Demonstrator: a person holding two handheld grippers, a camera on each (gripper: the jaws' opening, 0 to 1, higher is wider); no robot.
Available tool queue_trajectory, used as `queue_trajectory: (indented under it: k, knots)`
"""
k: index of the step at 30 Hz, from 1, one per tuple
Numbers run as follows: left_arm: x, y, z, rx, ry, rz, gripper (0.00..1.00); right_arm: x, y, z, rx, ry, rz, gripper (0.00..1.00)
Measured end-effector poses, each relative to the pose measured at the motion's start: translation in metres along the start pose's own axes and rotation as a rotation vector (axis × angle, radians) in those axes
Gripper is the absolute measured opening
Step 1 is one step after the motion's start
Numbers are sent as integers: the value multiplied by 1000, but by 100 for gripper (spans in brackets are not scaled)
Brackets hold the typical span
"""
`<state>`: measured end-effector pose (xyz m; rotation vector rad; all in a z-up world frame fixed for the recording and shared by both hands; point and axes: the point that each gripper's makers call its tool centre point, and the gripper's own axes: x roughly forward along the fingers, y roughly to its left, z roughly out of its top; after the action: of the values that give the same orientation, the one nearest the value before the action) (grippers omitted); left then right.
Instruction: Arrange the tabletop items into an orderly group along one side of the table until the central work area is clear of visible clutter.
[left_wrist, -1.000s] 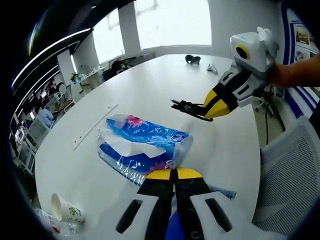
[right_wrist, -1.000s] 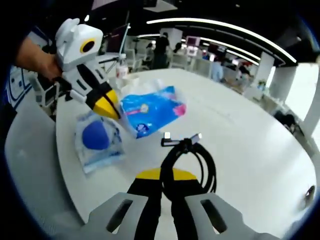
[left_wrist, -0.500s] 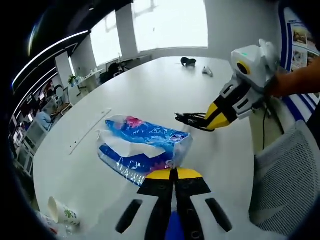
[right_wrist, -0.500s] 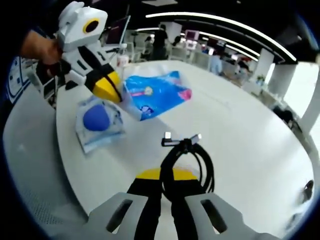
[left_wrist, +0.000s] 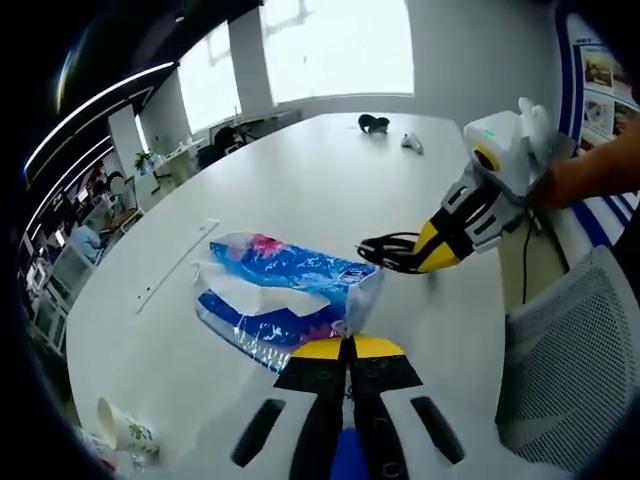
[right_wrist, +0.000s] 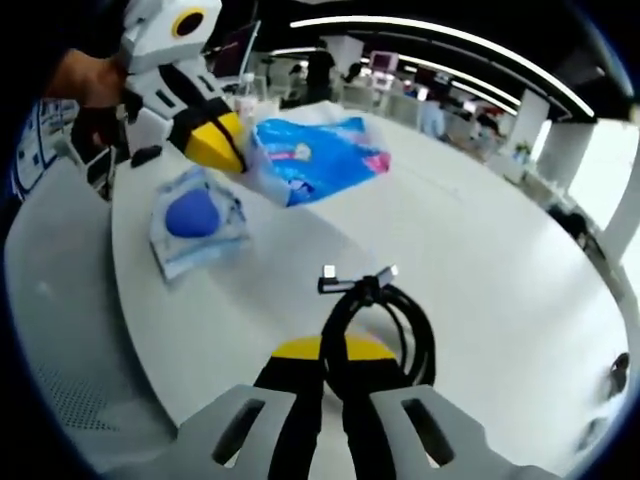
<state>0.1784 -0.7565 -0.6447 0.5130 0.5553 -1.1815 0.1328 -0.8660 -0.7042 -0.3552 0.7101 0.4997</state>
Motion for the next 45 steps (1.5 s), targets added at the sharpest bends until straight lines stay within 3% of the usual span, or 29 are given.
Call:
queue_trajectory:
  k: [24, 31, 45]
  knots:
    - [10, -4, 3, -6, 11, -13, 0, 13, 12, -16, 15, 65, 60, 2]
    - [10, -2, 4, -4, 13, -18, 0, 16, 15, -28, 44, 108, 79, 3]
    - [15, -1, 3, 1, 27, -29, 0, 18, 13, -33, 153, 109, 93, 6]
